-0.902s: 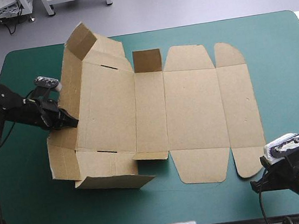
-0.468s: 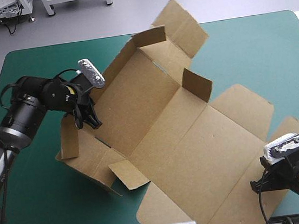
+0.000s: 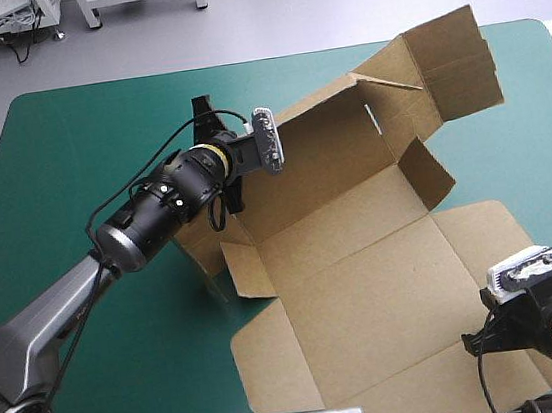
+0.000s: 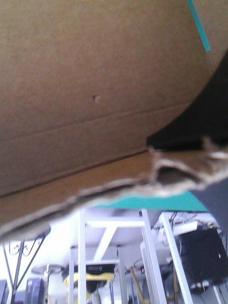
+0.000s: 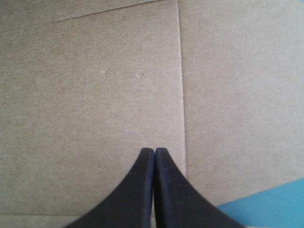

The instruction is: Fold the box

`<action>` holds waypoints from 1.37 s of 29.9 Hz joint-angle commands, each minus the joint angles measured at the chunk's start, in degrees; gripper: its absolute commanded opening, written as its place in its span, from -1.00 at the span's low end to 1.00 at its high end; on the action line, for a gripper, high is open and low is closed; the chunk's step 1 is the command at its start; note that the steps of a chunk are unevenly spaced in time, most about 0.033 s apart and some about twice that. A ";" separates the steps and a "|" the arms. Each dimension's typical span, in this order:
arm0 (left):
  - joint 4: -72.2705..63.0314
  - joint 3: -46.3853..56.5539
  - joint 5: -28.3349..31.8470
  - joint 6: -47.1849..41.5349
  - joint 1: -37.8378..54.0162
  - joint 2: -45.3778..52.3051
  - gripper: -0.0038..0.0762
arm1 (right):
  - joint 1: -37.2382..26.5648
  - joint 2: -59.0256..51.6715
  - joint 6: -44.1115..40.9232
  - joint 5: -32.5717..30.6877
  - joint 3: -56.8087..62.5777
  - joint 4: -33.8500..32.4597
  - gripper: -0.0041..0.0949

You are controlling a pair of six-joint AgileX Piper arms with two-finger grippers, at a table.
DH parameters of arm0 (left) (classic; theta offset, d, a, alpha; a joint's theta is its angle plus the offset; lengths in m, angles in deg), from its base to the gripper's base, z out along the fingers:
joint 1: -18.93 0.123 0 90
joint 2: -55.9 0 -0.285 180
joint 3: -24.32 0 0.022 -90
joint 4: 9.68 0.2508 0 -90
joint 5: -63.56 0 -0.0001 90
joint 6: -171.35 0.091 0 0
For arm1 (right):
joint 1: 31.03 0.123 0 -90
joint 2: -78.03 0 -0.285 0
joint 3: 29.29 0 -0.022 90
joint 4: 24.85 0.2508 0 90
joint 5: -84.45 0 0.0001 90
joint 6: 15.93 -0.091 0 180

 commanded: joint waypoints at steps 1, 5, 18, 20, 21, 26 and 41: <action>13.39 -2.14 6.54 -7.05 -2.04 1.98 -0.93 | -0.05 0.41 0.04 2.91 -1.32 1.41 -0.96; 19.32 -2.14 5.01 -9.42 -3.98 1.98 -0.93 | -0.05 0.41 0.04 2.91 -1.32 1.41 -0.96; 39.37 -2.02 -2.03 -28.58 -11.64 1.98 -0.93 | -0.05 0.41 0.84 -1.11 -6.34 0.98 -0.96; 40.72 -0.73 -3.29 -30.11 -11.64 2.09 -0.93 | -0.05 0.41 0.84 -1.63 -9.31 1.08 -0.95; 41.97 0.54 -3.91 -30.48 -11.64 2.17 -0.93 | -0.05 0.41 0.60 -1.63 -11.15 1.08 -0.96; 49.64 9.09 -4.60 -35.63 -11.64 2.17 -0.93 | -0.05 1.78 -1.81 -2.43 -20.50 1.21 -0.95; 59.37 17.75 -7.84 -52.87 -11.64 2.31 -0.93 | -0.05 29.03 -1.01 -3.45 -51.77 9.89 -0.96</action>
